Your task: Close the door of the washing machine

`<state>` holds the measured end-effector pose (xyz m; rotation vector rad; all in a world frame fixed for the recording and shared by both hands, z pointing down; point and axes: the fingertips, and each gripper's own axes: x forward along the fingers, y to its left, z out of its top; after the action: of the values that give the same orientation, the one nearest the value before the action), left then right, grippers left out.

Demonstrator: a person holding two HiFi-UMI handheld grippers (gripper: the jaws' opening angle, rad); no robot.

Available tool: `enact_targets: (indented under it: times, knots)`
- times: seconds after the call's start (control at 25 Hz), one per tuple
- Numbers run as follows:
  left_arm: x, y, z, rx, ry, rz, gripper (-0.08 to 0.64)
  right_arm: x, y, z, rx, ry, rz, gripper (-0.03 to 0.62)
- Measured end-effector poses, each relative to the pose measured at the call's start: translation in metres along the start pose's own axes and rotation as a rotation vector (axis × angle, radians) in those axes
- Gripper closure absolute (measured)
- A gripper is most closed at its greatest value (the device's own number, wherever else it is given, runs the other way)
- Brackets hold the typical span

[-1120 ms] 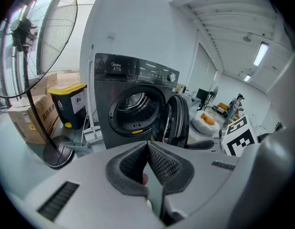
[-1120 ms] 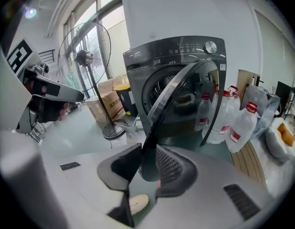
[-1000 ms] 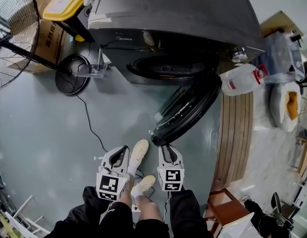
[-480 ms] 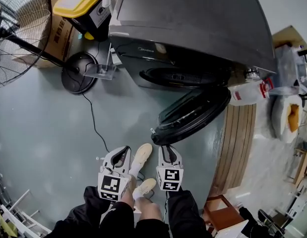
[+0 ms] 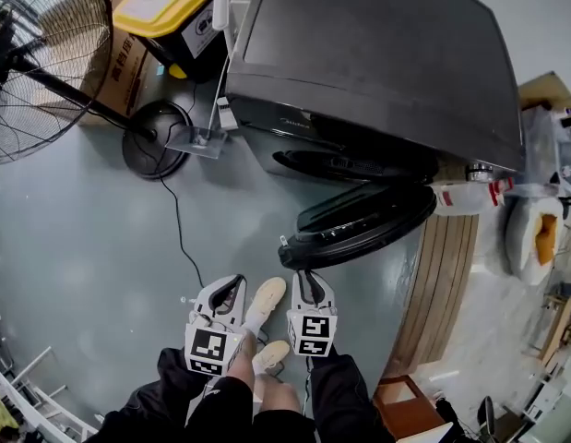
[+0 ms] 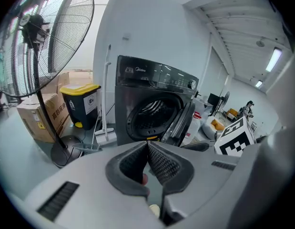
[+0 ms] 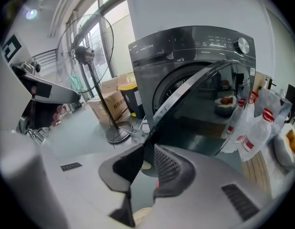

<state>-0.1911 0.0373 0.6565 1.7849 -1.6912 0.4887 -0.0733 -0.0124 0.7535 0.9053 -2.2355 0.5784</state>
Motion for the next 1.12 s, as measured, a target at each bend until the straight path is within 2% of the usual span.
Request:
enact_targets:
  times: [0.48,1.12]
  knots:
    - [0.013,0.037,0.029,-0.018,-0.012,0.025,0.535,0.030,0.012,0.033,-0.052,0.003,0.033,0.520]
    - [0.033,0.059,0.051,-0.025,-0.028,0.063,0.535,0.065,0.011,0.074,-0.081,-0.019,0.052,0.545]
